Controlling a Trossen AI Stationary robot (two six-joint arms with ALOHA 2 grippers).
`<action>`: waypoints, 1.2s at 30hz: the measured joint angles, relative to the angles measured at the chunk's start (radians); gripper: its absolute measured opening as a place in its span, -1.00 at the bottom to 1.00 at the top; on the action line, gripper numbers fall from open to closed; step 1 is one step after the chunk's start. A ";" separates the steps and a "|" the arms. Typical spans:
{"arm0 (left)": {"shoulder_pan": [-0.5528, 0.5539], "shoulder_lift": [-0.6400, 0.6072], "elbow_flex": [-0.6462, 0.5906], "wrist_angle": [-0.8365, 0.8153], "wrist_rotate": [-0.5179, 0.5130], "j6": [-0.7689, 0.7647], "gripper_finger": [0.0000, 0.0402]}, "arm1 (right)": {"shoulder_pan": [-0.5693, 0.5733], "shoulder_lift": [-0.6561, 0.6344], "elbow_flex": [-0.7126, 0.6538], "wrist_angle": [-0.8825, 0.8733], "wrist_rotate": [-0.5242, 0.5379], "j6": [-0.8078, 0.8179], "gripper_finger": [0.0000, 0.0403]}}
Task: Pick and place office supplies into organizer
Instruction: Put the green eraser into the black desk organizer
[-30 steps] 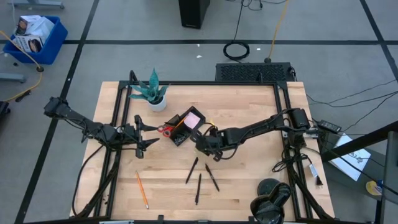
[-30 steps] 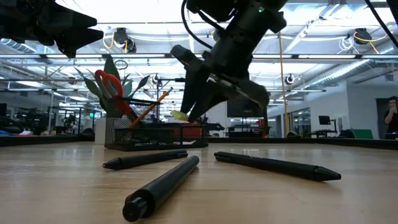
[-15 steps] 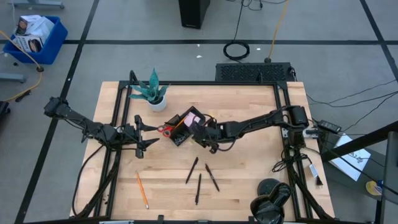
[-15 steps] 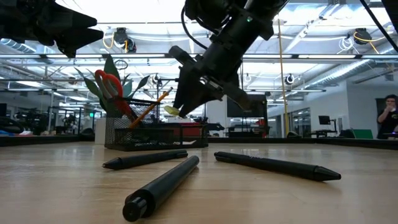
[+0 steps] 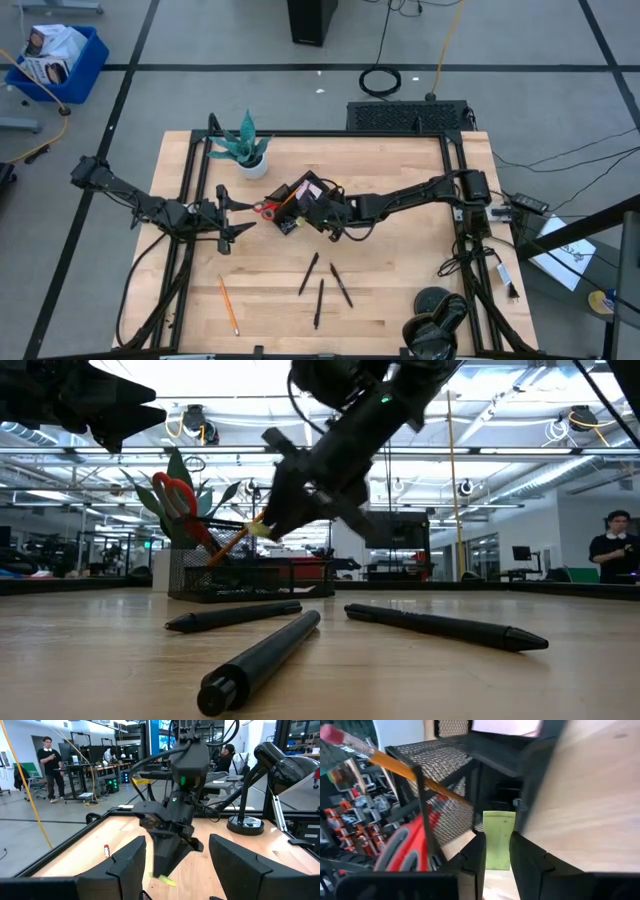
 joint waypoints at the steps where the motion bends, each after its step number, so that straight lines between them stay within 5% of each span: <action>1: 0.000 0.000 0.000 0.001 0.000 0.000 0.11 | -0.005 0.012 0.014 0.004 0.000 0.002 -0.65; 30: 0.000 0.000 0.000 -0.002 0.000 0.000 0.11 | -0.051 0.126 0.088 0.063 -0.004 -0.103 -0.64; 36: 0.000 0.000 0.000 -0.001 0.000 0.000 0.11 | -0.050 0.124 0.089 0.065 -0.002 -0.120 -0.40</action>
